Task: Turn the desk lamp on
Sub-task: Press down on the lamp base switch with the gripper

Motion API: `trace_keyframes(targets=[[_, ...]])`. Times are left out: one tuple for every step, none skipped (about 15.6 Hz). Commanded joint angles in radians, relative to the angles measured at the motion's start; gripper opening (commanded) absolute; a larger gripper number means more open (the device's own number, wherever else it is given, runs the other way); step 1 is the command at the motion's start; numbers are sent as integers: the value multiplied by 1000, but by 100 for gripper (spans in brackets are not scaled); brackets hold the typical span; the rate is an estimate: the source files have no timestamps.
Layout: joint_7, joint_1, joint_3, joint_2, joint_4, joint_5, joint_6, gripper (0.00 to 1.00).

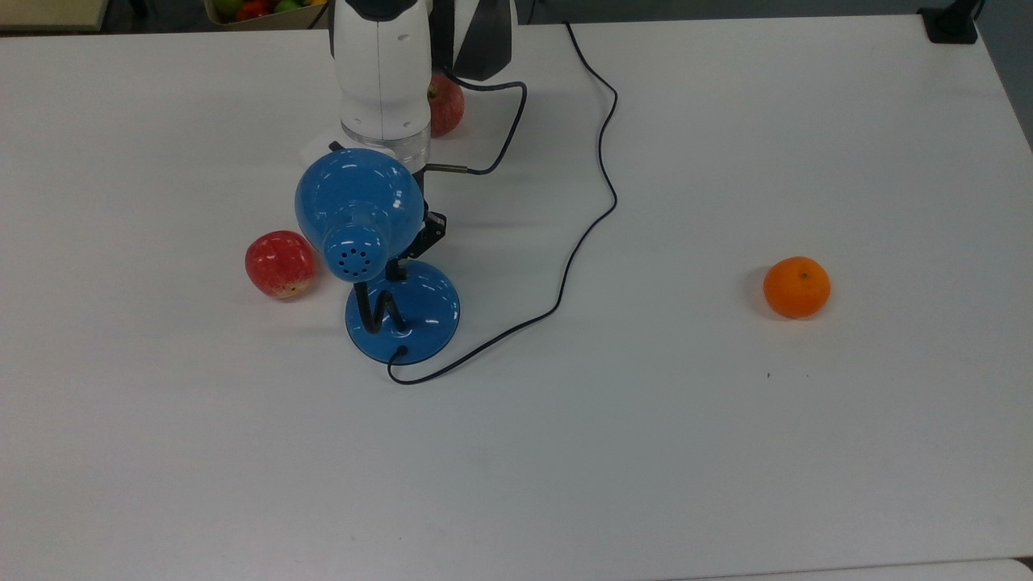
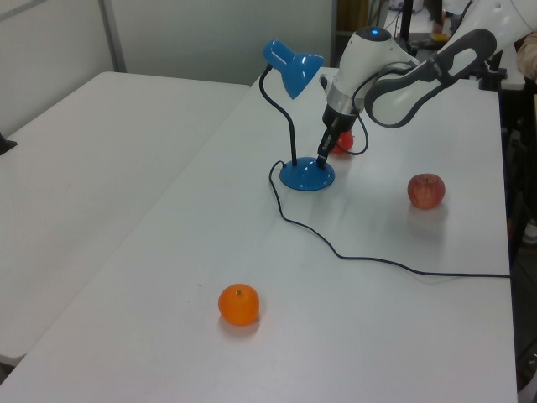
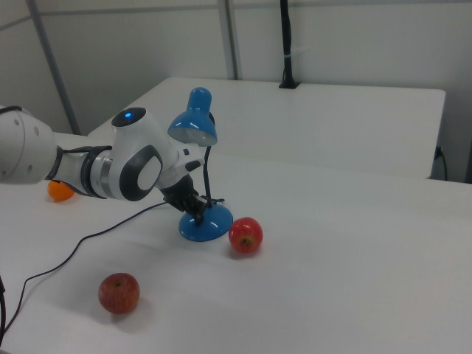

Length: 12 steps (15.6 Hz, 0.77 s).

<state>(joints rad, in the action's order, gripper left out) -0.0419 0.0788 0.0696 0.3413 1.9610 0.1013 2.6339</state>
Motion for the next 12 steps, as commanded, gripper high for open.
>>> trace_keyframes(targets=[[-10, 10, 6, 33, -13, 5, 58, 0], [-7, 10, 4, 33, -11, 5, 63, 0], [-6, 10, 4, 33, -11, 5, 64, 0], [-6, 10, 6, 34, -11, 5, 64, 0], [-6, 10, 6, 34, -11, 6, 64, 0], [-4, 12, 6, 34, -11, 6, 64, 0], [-4, 12, 6, 33, -11, 6, 63, 0], [-4, 12, 6, 31, -11, 6, 63, 0], [-6, 12, 6, 30, -11, 6, 58, 0], [-6, 12, 6, 24, -8, 6, 51, 0], [-6, 13, 6, 15, -4, 5, 48, 0], [-7, 13, 6, 8, -1, 5, 41, 0]])
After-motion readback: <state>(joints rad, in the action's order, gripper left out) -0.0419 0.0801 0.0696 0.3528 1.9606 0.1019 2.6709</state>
